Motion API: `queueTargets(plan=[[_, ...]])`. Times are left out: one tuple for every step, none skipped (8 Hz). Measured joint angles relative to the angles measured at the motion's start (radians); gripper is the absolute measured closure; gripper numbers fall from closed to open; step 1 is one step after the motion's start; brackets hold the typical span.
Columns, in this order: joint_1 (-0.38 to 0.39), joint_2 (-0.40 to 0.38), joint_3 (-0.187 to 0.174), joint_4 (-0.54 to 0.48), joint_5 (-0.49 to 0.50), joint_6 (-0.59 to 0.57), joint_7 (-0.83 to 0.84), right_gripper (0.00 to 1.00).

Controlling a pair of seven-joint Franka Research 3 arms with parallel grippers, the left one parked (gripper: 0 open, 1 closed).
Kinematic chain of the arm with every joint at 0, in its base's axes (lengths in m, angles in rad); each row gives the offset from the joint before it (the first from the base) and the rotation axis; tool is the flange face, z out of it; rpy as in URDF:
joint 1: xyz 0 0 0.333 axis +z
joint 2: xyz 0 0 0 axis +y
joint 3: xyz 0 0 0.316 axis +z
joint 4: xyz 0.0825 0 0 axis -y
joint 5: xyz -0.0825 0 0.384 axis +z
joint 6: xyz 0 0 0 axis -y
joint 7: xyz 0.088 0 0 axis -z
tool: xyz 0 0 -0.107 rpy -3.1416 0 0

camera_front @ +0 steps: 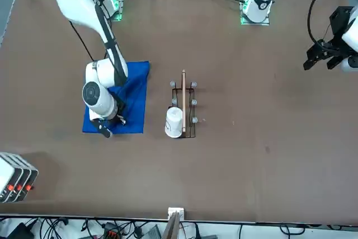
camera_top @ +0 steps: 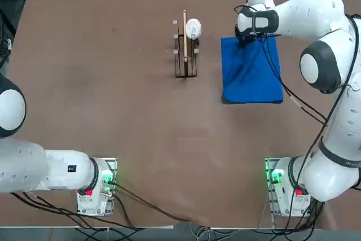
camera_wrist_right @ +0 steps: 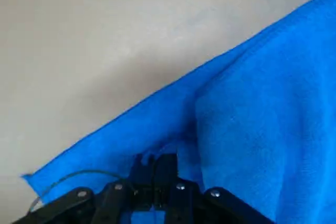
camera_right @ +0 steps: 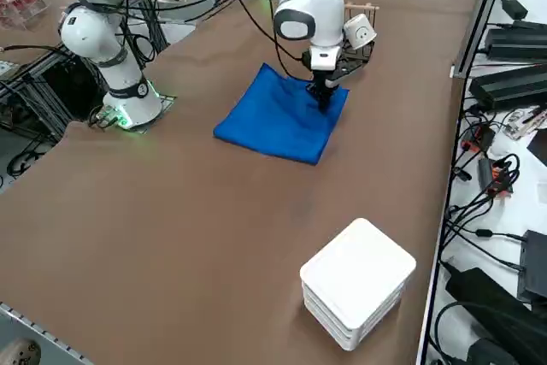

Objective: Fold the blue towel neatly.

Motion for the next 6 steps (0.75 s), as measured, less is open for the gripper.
queueTargets(plan=[[0.002,-0.001,0.006,0.020,0.000,0.000,0.000,0.98],[0.010,-0.002,0.010,0.042,0.000,0.000,0.000,0.98],[0.025,-0.002,0.013,0.065,0.000,0.001,0.000,0.98],[0.045,-0.001,0.015,0.090,0.000,0.001,0.000,0.98],[0.067,0.002,0.017,0.112,0.000,0.000,0.000,0.98],[0.086,0.007,0.017,0.124,0.000,0.000,0.000,0.98]])
